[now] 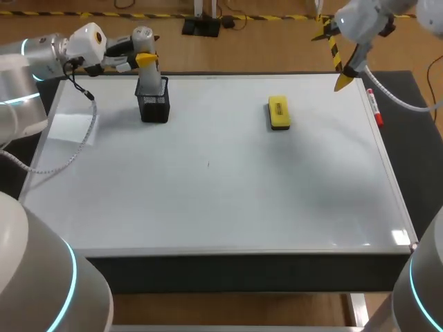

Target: Pick up the inspection probe, press it on each red-marked spot on the whiteboard one by one, put down the probe, pick up the eraser, and wipe off all the red marks.

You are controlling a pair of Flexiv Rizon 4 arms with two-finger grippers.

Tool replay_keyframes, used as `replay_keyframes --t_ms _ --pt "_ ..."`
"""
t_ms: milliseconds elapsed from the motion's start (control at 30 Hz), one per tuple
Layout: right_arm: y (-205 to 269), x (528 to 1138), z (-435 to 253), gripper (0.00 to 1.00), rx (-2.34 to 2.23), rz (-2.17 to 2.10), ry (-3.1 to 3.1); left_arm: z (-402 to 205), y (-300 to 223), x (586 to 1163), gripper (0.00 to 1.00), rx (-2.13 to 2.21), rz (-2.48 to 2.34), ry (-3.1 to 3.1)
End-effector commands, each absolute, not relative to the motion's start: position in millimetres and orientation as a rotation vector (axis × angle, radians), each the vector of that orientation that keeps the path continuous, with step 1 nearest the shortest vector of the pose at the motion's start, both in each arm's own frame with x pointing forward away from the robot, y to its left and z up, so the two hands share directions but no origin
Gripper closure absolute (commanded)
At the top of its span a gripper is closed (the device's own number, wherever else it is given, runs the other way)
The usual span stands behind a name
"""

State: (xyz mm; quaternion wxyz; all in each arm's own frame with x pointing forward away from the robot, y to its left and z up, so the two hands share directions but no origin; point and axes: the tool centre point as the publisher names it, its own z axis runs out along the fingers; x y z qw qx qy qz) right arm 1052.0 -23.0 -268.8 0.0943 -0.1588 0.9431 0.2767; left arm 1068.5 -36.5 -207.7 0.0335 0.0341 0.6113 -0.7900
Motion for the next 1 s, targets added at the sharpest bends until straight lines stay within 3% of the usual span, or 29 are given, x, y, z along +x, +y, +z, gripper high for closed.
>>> replay_keyframes --t_ms 33,1000 --pt "-23 1052 -268 0.0 -0.474 0.816 2.8 -216 -35 1075 1.0 0.114 -2.449 1.872" --pt "-23 1052 -268 0.0 -0.474 0.816 2.8 -257 -39 1080 1.0 0.0 -2.469 1.904"
